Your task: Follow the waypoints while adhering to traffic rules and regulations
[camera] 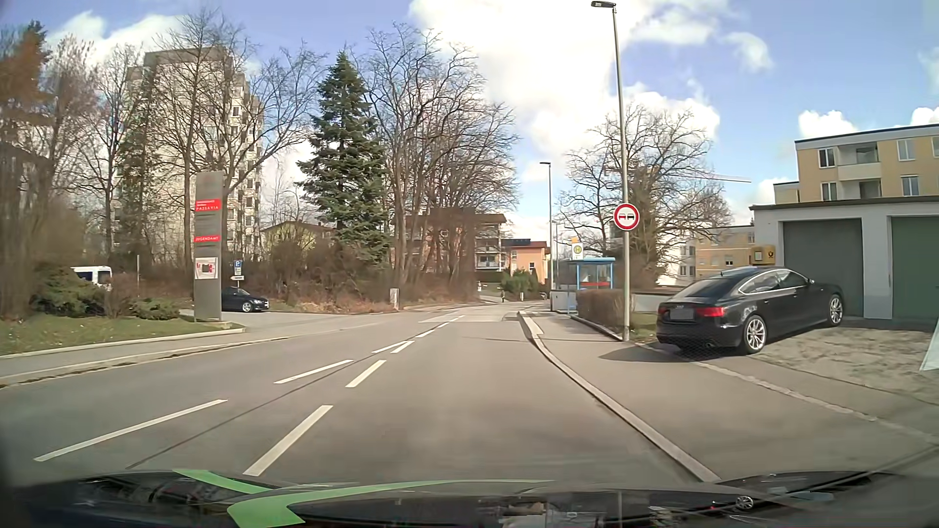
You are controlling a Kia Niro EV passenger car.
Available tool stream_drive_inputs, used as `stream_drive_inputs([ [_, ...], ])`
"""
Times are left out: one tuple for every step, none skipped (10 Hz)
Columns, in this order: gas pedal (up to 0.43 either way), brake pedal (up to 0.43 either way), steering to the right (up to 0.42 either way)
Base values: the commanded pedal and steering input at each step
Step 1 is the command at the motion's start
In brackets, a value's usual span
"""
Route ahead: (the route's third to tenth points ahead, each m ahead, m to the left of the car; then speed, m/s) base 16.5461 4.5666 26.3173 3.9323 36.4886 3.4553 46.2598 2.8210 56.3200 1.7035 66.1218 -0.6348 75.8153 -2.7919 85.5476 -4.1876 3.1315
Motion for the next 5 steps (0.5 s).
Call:
stream_drive_inputs([
  [0.000,0.110,0.392],
  [0.000,0.073,0.437],
  [0.000,0.043,0.482],
  [0.000,0.043,0.513],
  [0.000,0.018,0.551],
])
